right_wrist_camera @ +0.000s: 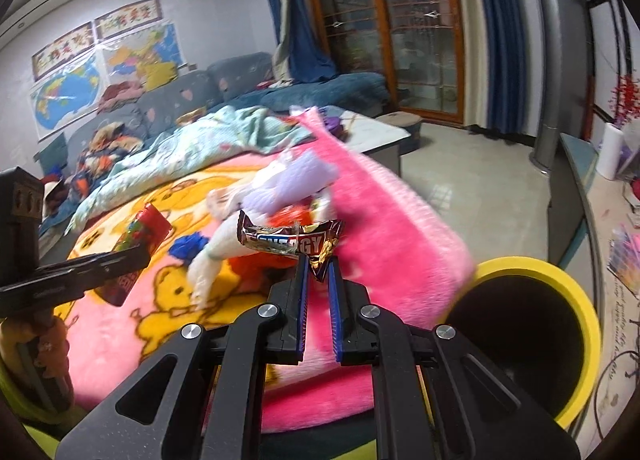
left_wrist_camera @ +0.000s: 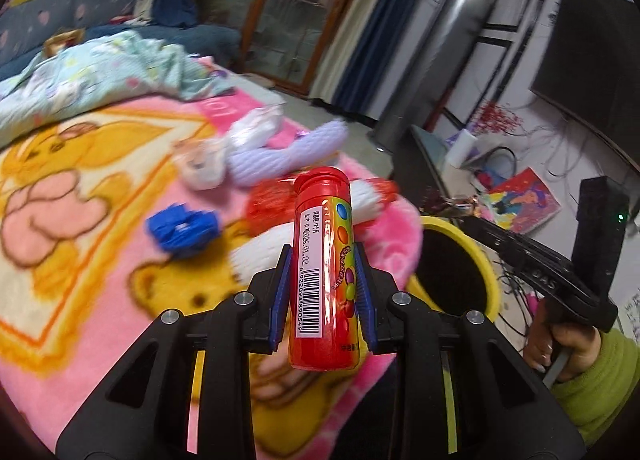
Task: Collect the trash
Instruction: 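Carry the candy tube and wrapper over the yellow bin and open both grippers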
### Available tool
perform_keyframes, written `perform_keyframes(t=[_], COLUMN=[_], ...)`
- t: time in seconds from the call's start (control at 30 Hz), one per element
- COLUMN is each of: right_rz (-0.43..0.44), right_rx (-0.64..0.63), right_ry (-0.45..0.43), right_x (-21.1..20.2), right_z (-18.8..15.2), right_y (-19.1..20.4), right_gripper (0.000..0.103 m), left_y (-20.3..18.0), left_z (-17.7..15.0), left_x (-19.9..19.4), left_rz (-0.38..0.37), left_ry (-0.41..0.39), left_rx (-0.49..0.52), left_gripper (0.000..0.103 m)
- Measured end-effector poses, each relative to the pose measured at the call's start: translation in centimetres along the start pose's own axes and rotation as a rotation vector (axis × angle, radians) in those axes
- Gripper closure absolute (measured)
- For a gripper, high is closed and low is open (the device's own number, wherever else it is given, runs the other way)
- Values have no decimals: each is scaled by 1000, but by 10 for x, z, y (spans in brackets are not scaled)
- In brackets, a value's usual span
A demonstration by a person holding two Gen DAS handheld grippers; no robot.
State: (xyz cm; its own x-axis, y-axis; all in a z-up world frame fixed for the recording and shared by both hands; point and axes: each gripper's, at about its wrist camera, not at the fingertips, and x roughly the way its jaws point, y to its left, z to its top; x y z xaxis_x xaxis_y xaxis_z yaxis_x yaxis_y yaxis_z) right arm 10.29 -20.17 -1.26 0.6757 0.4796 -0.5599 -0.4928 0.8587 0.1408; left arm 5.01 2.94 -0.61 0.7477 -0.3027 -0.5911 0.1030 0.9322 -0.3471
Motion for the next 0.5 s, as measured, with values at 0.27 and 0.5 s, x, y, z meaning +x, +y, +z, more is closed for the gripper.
perform_keyframes(t=[0.27,0.5], right_rz=[-95,-194], right_rx=[75,159], right_ry=[-37,-60], right_x=[-17,-31], right_z=[2,0], right_y=[-37,-76], right_gripper=[93,93], left_y=[-45,-77], left_z=[6,10], left_x=[27,46], left_rz=[-81,-140], left_ry=[14,26], left_rx=[87,144], left_gripper=[81,81])
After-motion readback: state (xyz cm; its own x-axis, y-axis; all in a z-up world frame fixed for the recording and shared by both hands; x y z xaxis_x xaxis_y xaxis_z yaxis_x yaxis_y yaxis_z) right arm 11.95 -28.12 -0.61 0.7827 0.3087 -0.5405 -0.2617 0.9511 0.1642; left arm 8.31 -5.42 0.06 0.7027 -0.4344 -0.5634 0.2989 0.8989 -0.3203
